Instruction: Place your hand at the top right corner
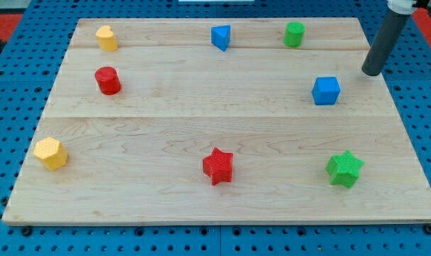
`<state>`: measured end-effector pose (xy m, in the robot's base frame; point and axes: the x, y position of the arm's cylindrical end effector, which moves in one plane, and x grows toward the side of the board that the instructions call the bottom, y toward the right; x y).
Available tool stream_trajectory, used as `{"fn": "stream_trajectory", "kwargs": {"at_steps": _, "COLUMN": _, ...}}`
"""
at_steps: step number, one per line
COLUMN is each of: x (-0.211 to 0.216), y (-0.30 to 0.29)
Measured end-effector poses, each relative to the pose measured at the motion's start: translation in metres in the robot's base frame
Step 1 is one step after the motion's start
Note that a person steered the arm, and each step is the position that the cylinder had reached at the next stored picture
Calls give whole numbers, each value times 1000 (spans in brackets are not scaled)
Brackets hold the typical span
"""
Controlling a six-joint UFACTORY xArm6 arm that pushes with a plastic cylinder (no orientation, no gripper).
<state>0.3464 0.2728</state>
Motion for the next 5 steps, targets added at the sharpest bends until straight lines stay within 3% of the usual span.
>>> {"fn": "stream_trajectory", "kwargs": {"at_steps": 2, "x": -23, "y": 18}}
{"fn": "stream_trajectory", "kwargs": {"at_steps": 5, "x": -154, "y": -9}}
